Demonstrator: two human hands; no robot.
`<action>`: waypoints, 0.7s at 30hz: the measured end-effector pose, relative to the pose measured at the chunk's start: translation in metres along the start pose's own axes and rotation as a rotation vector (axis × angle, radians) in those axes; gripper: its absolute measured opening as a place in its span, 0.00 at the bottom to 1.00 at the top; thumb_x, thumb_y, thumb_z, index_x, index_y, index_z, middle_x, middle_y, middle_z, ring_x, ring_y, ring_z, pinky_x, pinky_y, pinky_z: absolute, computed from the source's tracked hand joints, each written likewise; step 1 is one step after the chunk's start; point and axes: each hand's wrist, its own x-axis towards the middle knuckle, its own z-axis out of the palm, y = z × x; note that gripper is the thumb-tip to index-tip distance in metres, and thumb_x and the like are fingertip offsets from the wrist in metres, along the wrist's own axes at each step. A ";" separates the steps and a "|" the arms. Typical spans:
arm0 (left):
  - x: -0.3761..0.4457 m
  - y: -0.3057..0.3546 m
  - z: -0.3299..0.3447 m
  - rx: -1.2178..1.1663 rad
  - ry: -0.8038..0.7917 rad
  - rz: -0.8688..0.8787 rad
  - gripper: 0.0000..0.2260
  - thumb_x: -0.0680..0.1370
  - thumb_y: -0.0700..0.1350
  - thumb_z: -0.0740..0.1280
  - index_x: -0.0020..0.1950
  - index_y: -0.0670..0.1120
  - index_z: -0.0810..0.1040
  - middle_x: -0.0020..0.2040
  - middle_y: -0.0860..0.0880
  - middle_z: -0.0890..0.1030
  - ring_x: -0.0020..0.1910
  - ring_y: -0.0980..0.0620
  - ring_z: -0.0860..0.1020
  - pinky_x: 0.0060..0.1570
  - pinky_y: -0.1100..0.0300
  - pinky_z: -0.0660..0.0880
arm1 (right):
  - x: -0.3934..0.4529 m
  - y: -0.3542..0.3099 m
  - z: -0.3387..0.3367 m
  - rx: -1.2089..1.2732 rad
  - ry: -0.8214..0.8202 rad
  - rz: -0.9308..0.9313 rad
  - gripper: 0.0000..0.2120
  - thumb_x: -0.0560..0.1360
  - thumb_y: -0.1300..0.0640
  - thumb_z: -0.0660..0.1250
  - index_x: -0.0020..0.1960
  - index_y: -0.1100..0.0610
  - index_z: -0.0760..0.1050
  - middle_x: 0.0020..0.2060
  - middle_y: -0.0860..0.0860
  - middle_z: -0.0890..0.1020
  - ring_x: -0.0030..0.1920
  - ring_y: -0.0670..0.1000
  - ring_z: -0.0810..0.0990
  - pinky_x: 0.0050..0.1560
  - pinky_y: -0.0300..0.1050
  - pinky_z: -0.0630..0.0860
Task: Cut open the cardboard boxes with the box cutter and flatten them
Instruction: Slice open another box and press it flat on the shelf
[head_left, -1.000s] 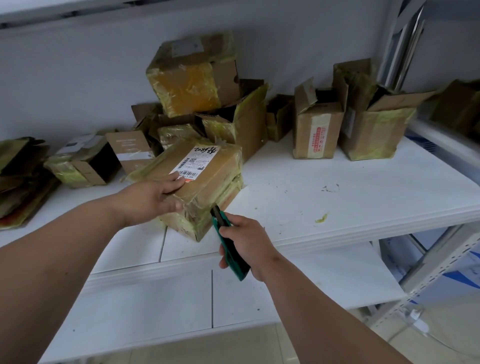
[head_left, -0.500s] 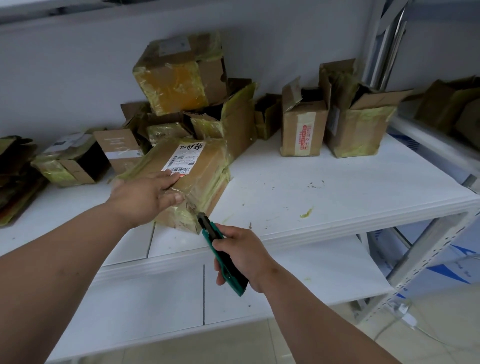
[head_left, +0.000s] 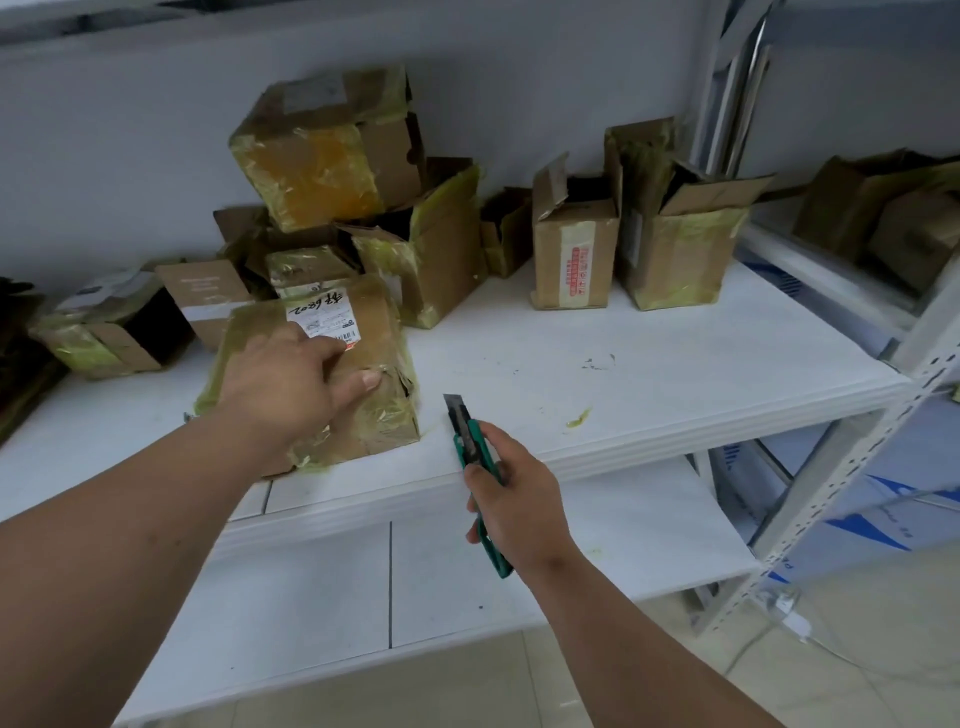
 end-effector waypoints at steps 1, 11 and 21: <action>0.000 -0.003 0.002 -0.022 -0.025 0.017 0.34 0.73 0.73 0.54 0.75 0.58 0.66 0.68 0.46 0.70 0.66 0.42 0.68 0.59 0.49 0.68 | 0.001 0.002 0.000 -0.113 0.011 -0.059 0.22 0.77 0.57 0.60 0.65 0.34 0.72 0.38 0.45 0.80 0.34 0.48 0.79 0.42 0.55 0.83; -0.002 -0.018 0.011 -0.425 -0.134 0.071 0.28 0.79 0.57 0.64 0.77 0.54 0.62 0.79 0.51 0.59 0.77 0.47 0.59 0.74 0.52 0.58 | 0.020 0.001 0.021 -0.609 0.133 -0.457 0.26 0.77 0.52 0.59 0.75 0.47 0.67 0.41 0.50 0.83 0.36 0.53 0.78 0.42 0.51 0.77; 0.001 -0.020 0.010 -0.431 -0.159 0.065 0.28 0.79 0.60 0.63 0.77 0.56 0.62 0.79 0.52 0.59 0.76 0.47 0.61 0.72 0.51 0.61 | 0.022 0.015 0.036 -0.732 0.307 -0.459 0.26 0.74 0.51 0.53 0.70 0.49 0.74 0.27 0.44 0.73 0.26 0.49 0.70 0.37 0.46 0.70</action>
